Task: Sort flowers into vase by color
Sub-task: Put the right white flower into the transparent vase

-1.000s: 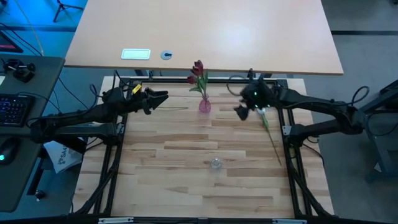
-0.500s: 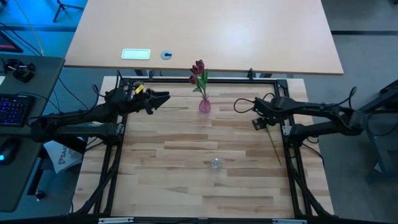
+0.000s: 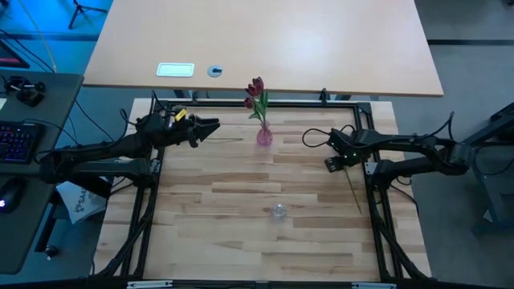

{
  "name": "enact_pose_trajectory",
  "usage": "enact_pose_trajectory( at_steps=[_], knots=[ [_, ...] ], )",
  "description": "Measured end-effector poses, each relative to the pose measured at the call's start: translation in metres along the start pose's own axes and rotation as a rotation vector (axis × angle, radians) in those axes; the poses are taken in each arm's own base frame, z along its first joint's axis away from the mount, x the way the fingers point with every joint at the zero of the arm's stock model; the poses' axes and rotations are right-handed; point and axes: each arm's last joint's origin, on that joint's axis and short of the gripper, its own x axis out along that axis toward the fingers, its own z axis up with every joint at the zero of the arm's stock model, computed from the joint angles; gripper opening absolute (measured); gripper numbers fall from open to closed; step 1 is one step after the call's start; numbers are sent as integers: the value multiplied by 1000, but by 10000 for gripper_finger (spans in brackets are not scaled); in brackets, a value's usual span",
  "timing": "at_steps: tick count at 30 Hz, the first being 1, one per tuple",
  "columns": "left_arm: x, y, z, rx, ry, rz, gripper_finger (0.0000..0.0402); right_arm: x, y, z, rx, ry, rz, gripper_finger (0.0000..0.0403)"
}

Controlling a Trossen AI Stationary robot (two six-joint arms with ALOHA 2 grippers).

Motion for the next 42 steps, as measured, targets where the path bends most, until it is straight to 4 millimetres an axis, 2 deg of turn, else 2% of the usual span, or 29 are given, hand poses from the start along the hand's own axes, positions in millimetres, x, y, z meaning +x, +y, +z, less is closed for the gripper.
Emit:
enact_pose_trajectory(
  at_steps=[2, 4, 6, 9, 13, 15, 17, 20, 22, 28, 37, 42],
  knots=[
    [0, 0, 0, 7, 0, 0, 221, -1, 2, 0, -30, -1, 28, 124],
    [0, 0, 0, 16, -1, 0, 221, -5, 8, 2, -75, -27, 74, 55],
    [0, 0, 1, 17, -6, -4, 221, -12, 17, 5, -121, -68, 144, 17],
    [0, -2, 3, 18, -31, -25, 221, -45, 46, 19, -241, -242, 400, 15],
    [0, -3, 4, 55, -43, -34, 221, -86, 81, 19, -464, -454, 717, 6],
    [0, -3, 4, 62, -43, -33, 221, -114, 99, 12, -600, -616, 936, 5],
    [0, -3, 4, 62, -42, -33, 221, -131, 113, 1, -692, -727, 1093, 3],
    [0, -3, 4, 64, -42, -33, 221, -149, 128, -17, -756, -879, 1248, 3],
    [0, -3, 4, 67, -43, -31, 221, -159, 133, -26, -767, -976, 1291, 2],
    [0, -3, 4, 106, -56, -18, 221, -167, 142, -41, -781, -1140, 1308, 2],
    [0, -3, 5, 106, -63, -5, 221, -137, 165, -38, -841, -1101, 1186, 1],
    [0, -3, 5, 106, -63, -5, 221, -130, 169, -36, -854, -1081, 1156, 0]
  ],
)
